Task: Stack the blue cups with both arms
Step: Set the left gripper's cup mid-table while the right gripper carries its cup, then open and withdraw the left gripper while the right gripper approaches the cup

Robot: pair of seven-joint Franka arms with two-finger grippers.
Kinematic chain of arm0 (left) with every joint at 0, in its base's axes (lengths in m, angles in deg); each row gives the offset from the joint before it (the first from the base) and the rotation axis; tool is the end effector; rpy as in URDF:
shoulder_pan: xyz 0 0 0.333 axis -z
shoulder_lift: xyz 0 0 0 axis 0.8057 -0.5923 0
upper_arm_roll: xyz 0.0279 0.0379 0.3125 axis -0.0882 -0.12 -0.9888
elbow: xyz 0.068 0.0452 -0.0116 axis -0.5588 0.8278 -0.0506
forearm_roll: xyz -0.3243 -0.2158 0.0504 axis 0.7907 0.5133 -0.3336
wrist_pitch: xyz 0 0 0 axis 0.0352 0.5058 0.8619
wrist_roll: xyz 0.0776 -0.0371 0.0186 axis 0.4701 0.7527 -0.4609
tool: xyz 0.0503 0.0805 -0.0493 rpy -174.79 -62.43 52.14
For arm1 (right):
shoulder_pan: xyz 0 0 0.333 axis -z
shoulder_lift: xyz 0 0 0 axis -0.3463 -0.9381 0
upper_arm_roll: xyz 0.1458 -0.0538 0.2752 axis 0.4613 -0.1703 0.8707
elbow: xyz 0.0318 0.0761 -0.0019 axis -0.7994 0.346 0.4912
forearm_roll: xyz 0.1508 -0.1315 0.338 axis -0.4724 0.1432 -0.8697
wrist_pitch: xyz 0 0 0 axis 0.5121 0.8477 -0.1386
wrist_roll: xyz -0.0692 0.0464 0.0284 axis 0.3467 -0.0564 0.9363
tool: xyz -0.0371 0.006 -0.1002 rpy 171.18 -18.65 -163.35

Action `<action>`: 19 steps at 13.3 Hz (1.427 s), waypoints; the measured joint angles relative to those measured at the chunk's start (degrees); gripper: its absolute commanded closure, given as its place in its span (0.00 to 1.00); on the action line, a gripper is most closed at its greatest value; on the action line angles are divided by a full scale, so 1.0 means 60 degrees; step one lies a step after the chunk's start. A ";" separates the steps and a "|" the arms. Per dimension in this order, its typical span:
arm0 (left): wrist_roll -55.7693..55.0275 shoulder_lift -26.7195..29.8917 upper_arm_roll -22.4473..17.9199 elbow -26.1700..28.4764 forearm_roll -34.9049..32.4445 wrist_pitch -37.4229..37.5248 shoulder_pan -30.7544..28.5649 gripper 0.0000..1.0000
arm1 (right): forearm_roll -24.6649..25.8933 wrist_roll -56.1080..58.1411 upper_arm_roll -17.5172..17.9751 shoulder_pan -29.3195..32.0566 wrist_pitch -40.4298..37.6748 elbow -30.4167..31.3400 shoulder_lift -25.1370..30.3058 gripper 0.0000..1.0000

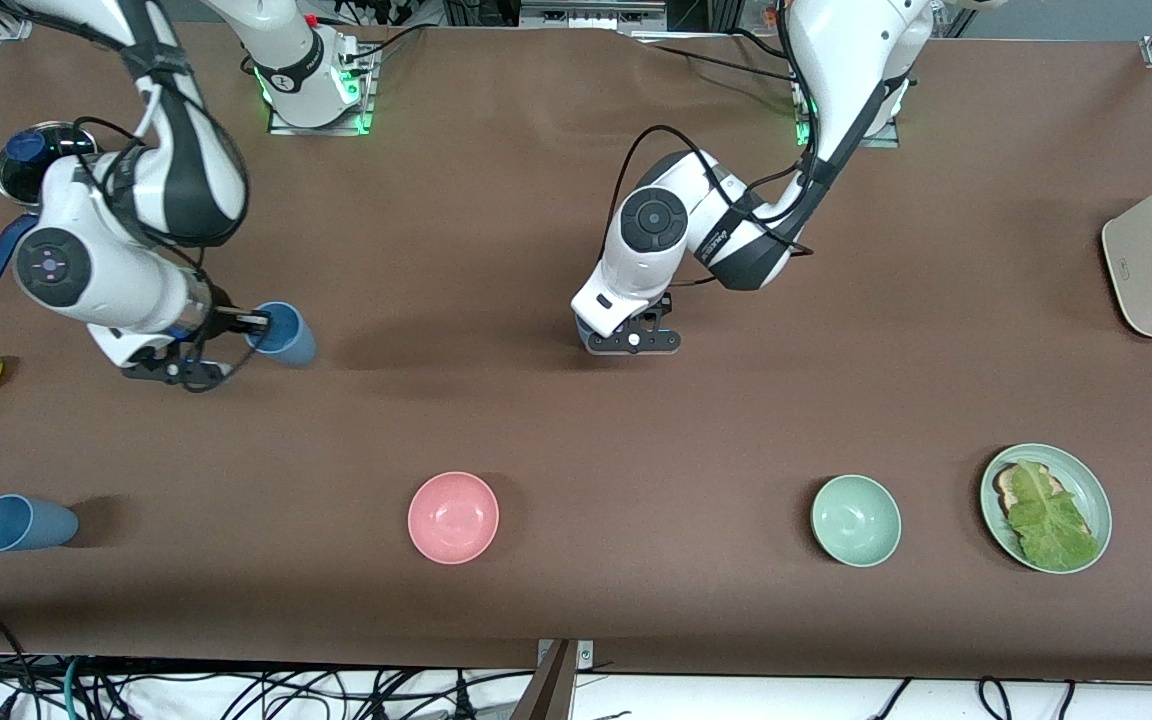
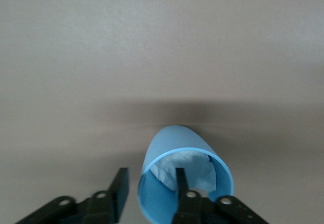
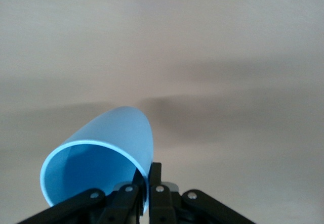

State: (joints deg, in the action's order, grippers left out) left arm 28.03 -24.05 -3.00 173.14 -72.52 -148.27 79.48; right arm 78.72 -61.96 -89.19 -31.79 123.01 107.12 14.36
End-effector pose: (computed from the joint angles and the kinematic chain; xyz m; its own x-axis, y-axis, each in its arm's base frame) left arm 0.5160 -0.4407 0.2902 0.9935 0.0542 -0.0998 0.0599 -0.9967 0.0548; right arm 0.5853 0.1007 0.3499 0.9804 -0.0895 -0.1757 -0.0830 -0.9956 0.0438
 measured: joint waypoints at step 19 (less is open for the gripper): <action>0.5042 0.3328 -0.0416 -0.2773 -0.0014 0.6485 -0.4186 0.00 | -0.3064 -0.5923 0.0041 -0.4102 -0.1278 -0.5452 -0.2954 1.00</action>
State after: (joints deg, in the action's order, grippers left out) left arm 58.28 -4.07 -5.49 156.50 -72.60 -109.36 54.36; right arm 60.34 -97.50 -88.94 -56.41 115.35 74.40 -3.36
